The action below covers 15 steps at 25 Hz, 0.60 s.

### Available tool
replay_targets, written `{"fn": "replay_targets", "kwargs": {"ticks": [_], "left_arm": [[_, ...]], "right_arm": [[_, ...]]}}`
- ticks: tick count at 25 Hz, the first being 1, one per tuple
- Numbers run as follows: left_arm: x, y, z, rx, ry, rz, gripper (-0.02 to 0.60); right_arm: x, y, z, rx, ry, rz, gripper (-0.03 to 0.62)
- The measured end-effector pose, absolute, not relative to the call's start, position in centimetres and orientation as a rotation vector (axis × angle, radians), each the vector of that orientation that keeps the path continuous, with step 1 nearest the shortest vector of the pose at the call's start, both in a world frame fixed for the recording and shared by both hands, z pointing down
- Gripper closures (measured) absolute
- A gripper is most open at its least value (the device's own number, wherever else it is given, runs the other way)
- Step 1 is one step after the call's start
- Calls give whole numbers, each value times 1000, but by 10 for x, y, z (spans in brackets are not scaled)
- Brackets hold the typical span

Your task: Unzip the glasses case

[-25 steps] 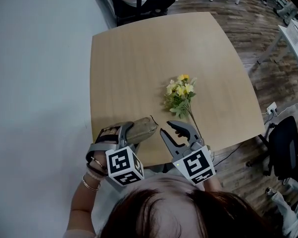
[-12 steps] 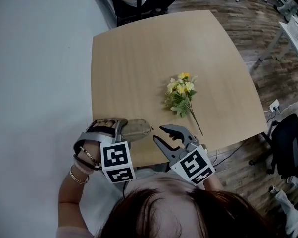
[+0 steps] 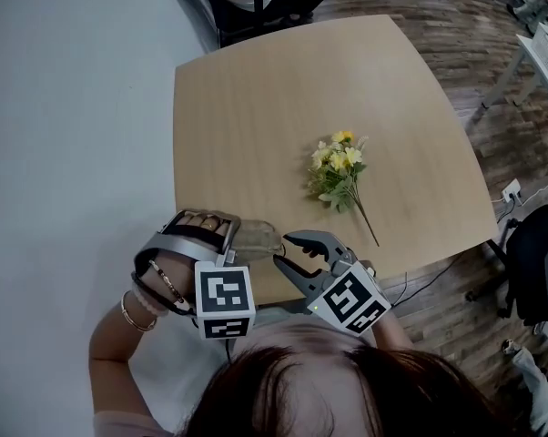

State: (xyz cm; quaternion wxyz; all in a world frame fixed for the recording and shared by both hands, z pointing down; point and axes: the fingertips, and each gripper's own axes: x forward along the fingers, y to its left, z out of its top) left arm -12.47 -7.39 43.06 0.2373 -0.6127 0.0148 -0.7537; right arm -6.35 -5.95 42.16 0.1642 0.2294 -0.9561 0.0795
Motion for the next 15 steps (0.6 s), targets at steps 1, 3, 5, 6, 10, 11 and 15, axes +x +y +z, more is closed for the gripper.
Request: {"fn": "replay_targets", "kwargs": {"ticks": [1, 3, 5, 6, 10, 11, 15], "left_arm": [[-125, -75, 429, -1666, 35, -2062, 287], [-125, -76, 427, -1650, 31, -2059, 287], [-125, -77, 427, -1648, 28, -2060, 287], [-125, -77, 427, -1649, 26, -2061, 287], [-125, -79, 430, -1682, 47, -2054, 287], [-125, -79, 431, -1695, 55, -2051, 287], [-127, -80, 433, -1757, 81, -2049, 287]], "right_arm": [[-64, -60, 421, 659, -2727, 219, 465], [-64, -60, 420, 670, -2725, 193, 467], [-64, -60, 420, 662, -2725, 170, 482], [-64, -59, 421, 657, -2724, 164, 488], [-60, -62, 423, 665, -2724, 146, 553], [-59, -63, 422, 673, -2729, 145, 560], [-51, -70, 416, 740, -2742, 153, 576]]}}
